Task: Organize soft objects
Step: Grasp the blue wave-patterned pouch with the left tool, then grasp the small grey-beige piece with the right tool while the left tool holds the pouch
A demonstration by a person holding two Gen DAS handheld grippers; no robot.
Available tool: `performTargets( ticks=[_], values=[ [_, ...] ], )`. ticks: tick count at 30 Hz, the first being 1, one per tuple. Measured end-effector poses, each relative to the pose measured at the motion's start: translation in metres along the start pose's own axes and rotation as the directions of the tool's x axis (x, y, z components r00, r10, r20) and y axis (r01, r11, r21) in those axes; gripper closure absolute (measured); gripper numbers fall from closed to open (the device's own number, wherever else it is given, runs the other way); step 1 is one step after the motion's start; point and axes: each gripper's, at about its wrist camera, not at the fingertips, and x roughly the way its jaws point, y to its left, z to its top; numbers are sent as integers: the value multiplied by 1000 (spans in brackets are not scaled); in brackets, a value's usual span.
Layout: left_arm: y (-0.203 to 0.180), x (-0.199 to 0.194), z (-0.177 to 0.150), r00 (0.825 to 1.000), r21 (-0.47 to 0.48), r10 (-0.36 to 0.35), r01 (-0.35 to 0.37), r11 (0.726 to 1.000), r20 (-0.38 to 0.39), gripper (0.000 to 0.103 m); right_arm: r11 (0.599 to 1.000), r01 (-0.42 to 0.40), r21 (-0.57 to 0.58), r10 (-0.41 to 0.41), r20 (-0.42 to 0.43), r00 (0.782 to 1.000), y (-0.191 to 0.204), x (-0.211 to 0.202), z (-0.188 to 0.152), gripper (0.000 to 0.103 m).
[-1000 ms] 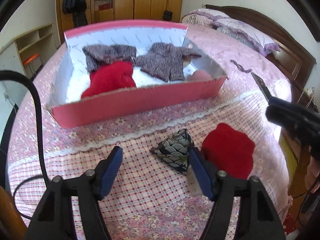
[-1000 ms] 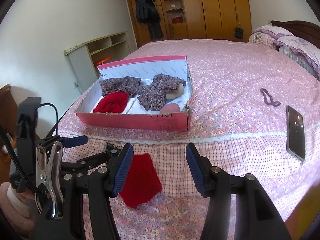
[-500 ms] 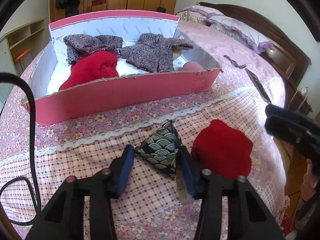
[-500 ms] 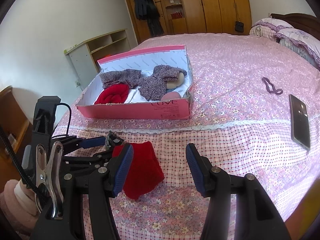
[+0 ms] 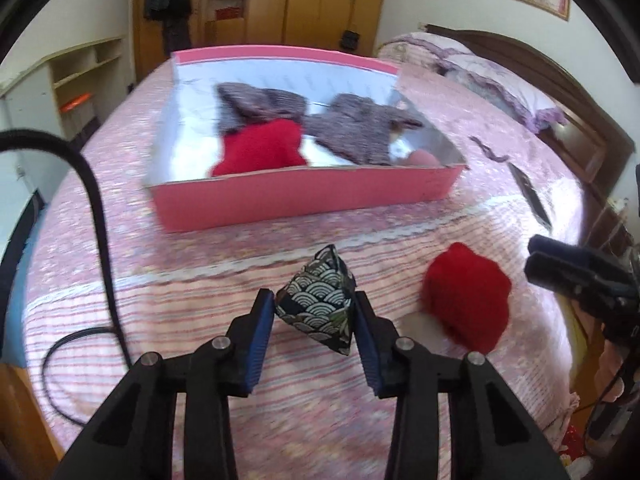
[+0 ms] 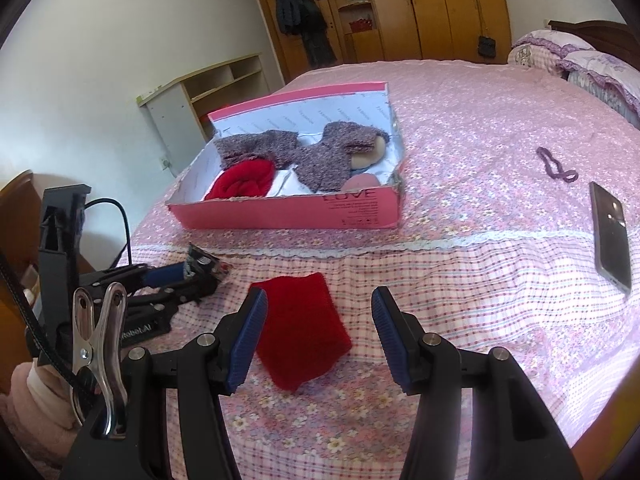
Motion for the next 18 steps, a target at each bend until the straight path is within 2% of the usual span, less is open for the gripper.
performTargets(
  ticks=[4, 10, 15, 18],
  values=[
    [16, -14, -9, 999, -22, 51, -51, 998, 18, 62, 999, -51, -10, 51, -18, 999, 11, 2, -2, 48],
    [33, -21, -22, 997, -70, 71, -69, 995, 23, 62, 987, -144, -75, 139, -68, 988, 48, 6, -13, 61],
    [43, -20, -34, 998, -111, 67, -65, 992, 13, 62, 980, -156, -123, 140, -127, 982, 74, 18, -23, 66],
    [48, -20, -43, 998, -123, 63, -62, 991, 9, 62, 984, -146, -105, 128, -159, 979, 79, 28, -28, 66]
  ],
)
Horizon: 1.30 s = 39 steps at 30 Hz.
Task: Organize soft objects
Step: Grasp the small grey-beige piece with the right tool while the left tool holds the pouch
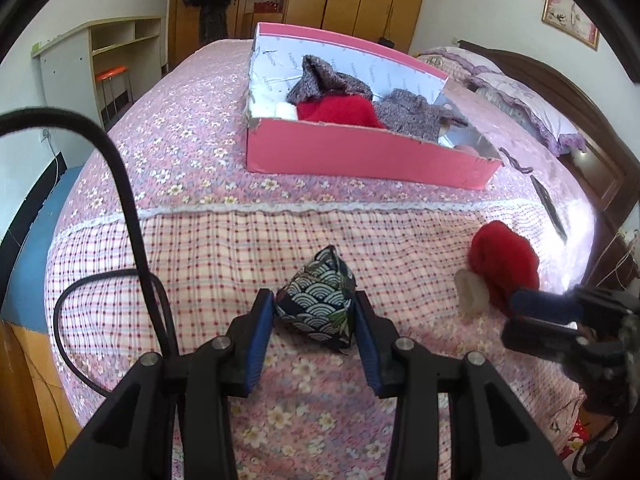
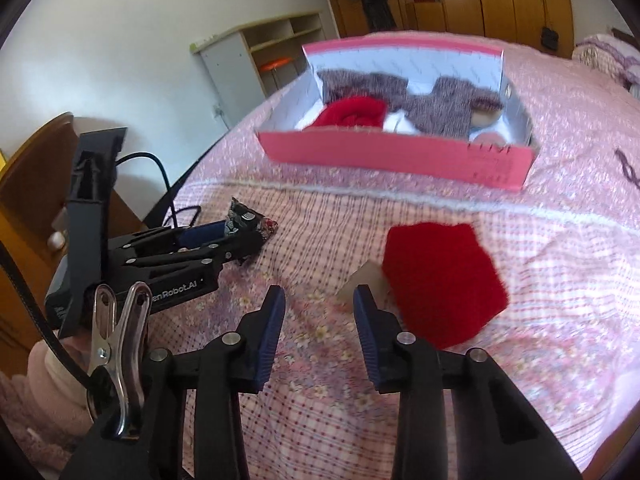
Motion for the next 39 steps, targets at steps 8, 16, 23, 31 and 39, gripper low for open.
performTargets(
  ticks=[8, 16, 23, 31, 39],
  values=[
    [5, -3, -8, 1000, -4, -11, 11, 1000, 10, 62, 988, 142, 54, -139, -55, 989, -9, 23, -1, 66],
    [7, -2, -10, 1000, -12, -24, 24, 1000, 10, 62, 980, 169, 102, -161, -80, 984, -13, 43, 5, 66],
    [6, -2, -10, 1000, -8, -21, 21, 1000, 13, 62, 980, 166, 111, -159, -76, 984, -20, 50, 3, 78],
    [5, -3, -10, 1000, -8, -19, 19, 1000, 16, 62, 984, 162, 77, -160, -34, 987, -13, 40, 1, 85],
    [1, -9, -8, 1000, -12, -22, 22, 1000, 22, 62, 990, 131, 54, -132, 6, 991, -4, 27, -2, 92]
  ],
)
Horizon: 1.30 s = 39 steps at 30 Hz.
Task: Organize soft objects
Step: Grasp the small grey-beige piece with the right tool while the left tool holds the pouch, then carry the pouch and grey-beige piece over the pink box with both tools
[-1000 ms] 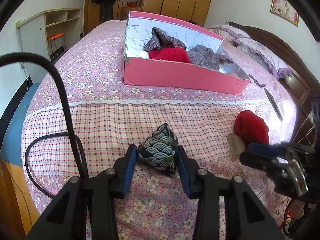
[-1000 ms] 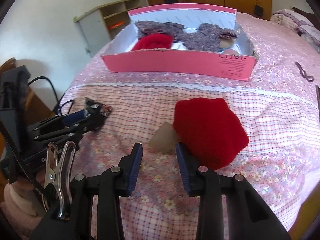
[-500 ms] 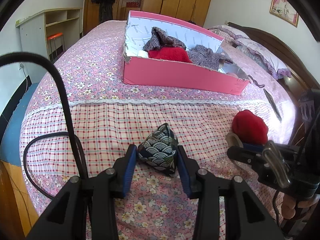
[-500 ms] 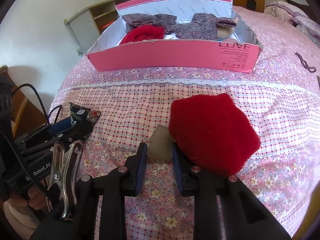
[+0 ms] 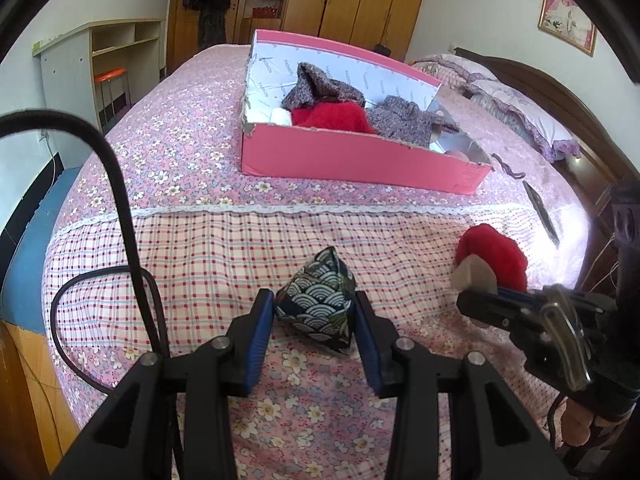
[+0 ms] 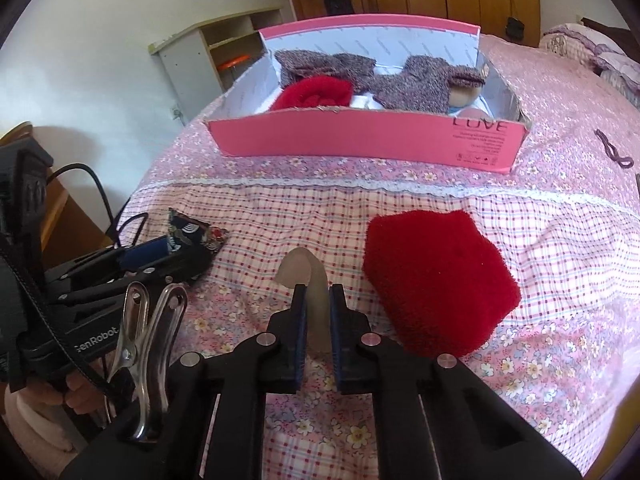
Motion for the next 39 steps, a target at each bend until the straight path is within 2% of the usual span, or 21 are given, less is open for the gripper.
performTargets(
  ticks=[20, 39],
  values=[
    [-11, -27, 20, 998, 10, -23, 22, 1000, 56, 62, 998, -46, -51, 50, 88, 995, 9, -30, 7, 92],
    [-30, -35, 61, 994, 35, -44, 41, 999, 98, 62, 998, -52, -32, 56, 141, 988, -15, -56, 28, 92]
  ],
)
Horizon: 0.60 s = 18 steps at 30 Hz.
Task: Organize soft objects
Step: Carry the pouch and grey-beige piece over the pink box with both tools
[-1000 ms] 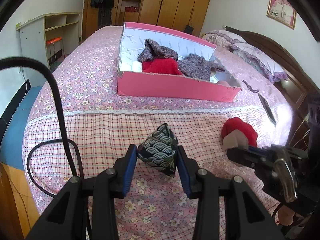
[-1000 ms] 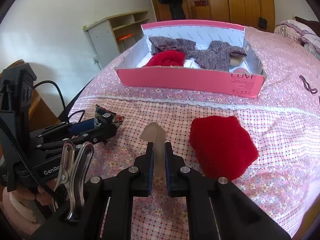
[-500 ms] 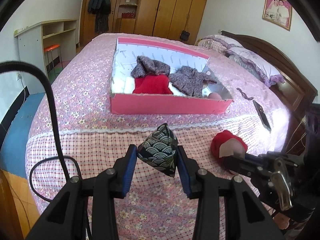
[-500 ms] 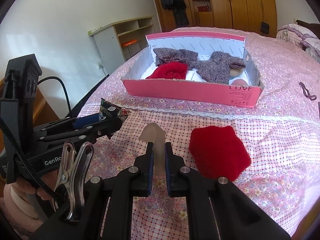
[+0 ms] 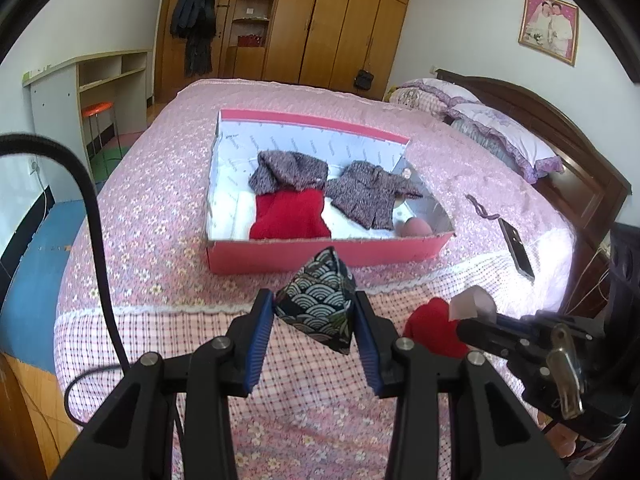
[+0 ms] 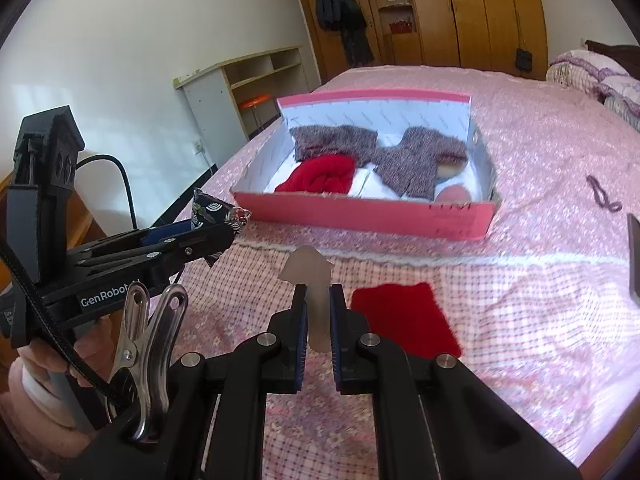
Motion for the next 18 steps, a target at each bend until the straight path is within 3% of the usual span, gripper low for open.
performTargets(
  ticks=[18],
  values=[
    [4, 15, 42, 998, 12, 50, -51, 999, 34, 62, 999, 42, 1, -42, 68, 997, -18, -5, 39, 92]
  ],
)
